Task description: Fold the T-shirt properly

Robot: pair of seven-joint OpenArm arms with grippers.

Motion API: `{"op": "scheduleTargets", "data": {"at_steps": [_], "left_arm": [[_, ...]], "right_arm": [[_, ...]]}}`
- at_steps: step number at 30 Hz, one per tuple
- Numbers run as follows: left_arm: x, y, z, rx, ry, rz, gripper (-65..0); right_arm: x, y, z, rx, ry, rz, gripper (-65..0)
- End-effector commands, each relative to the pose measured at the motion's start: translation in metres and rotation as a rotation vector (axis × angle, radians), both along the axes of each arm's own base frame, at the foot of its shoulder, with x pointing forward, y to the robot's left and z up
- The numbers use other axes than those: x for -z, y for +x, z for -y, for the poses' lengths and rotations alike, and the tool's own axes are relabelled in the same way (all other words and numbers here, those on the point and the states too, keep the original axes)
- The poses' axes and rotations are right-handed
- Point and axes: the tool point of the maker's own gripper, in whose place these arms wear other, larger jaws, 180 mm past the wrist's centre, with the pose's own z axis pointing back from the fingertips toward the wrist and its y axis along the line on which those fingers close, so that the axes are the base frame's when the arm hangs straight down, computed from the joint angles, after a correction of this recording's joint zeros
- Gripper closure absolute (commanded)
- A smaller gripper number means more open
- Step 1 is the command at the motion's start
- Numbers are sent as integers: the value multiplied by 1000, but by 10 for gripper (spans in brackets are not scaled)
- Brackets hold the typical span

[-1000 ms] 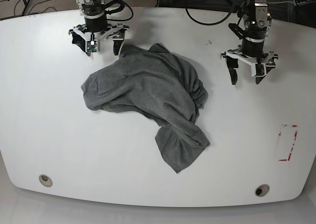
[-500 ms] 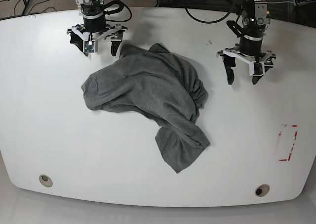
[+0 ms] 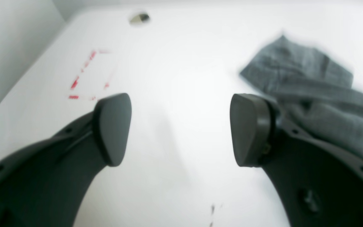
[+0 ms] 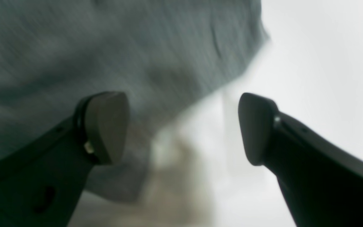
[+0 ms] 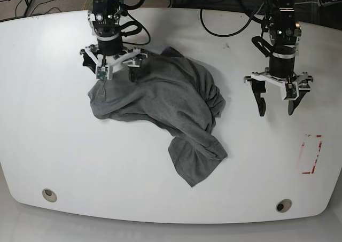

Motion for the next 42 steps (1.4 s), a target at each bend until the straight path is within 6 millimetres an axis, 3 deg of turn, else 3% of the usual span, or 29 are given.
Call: {"op": "scheduleTargets", "data": {"at_steps": [1, 10, 20, 28, 34, 40, 42], "left_arm": [[-8, 2, -1, -1, 2, 32, -444], [29, -6, 3, -5, -50, -62, -449], [38, -13, -9, -23, -27, -84, -450], [22, -8, -10, -16, -13, -45, -451], [10, -7, -11, -11, 7, -14, -451], [5, -7, -11, -7, 15, -5, -451], [12, -11, -14, -10, 17, -27, -449]], "right_arm": [[-10, 6, -1, 1, 2, 31, -521], [-3, 17, -17, -43, 7, 24, -515], [25, 42, -47, -120, 28, -7, -490], [17, 66, -83, -236, 37, 37, -511], [1, 73, -99, -279, 41, 76, -522], [1, 75, -104, -294, 39, 76, -526], [6, 73, -120, -327, 54, 64, -513]]}}
